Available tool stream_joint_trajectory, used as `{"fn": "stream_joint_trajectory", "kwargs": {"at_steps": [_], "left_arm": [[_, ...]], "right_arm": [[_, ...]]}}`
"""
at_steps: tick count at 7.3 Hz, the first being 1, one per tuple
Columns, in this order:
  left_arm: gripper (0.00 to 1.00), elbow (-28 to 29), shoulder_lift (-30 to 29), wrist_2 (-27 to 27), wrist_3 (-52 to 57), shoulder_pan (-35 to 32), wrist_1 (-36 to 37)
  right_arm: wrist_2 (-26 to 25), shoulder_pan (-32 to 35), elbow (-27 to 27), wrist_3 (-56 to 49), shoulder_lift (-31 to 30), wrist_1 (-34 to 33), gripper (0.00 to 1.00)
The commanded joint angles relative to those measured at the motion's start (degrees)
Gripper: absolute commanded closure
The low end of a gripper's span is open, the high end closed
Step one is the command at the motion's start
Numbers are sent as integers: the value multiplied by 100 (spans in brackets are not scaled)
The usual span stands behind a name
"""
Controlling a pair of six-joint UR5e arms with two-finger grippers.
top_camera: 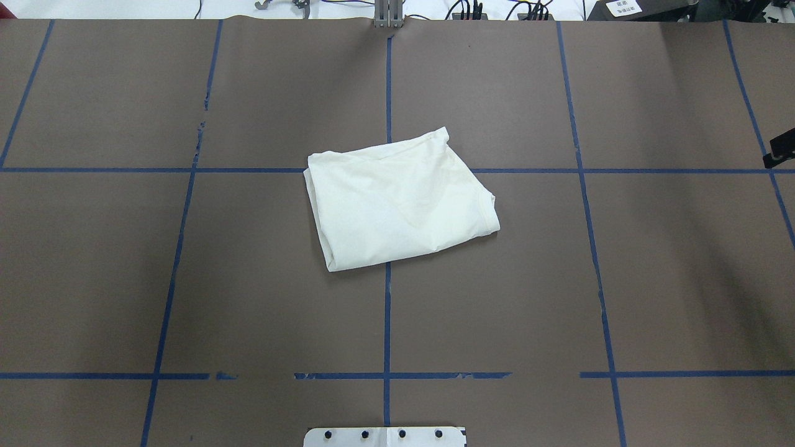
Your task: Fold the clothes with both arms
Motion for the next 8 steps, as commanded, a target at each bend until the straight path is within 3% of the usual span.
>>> {"fn": "stream_joint_trajectory", "kwargs": {"at_steps": [1, 2, 6, 8], "left_arm": [[0, 160, 271, -86, 869, -577, 87], [0, 388, 271, -86, 1302, -675, 87], [0, 627, 298, -25, 1271, -746, 105], [0, 715, 701, -130, 1288, -737, 17]], "right_arm": [[170, 495, -3, -509, -380, -1, 0], [344, 662, -3, -736, -555, -10, 0], [337, 691, -160, -817, -609, 8, 0], [381, 691, -196, -808, -653, 8, 0]]}}
